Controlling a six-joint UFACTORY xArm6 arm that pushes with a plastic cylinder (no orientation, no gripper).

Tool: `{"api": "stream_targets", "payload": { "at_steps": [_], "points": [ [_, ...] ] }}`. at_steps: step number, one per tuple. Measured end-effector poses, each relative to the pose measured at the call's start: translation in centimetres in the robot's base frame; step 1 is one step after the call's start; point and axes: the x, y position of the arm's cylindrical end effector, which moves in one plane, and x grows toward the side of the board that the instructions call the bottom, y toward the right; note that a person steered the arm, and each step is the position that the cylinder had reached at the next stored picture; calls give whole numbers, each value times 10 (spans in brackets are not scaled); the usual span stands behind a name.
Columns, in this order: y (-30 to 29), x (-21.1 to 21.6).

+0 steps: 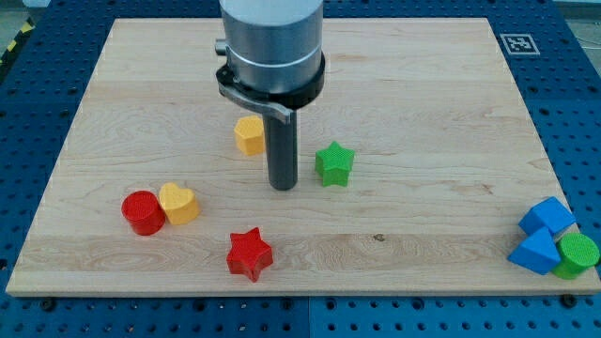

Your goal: Push the yellow hexagon into the green star

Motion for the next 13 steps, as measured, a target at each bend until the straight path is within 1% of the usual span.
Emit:
{"api": "stream_targets", "payload": {
  "at_steps": [1, 2, 3, 4, 5, 6, 7, 8, 9, 10, 12, 13],
  "points": [
    [24, 13],
    [69, 0],
    [81, -37],
    [81, -47],
    [84, -35],
    [63, -16],
    [15, -16],
    [-38, -25],
    [-66, -45],
    [-65, -72],
    [-3, -76],
    [-23, -81]
  ]
}}
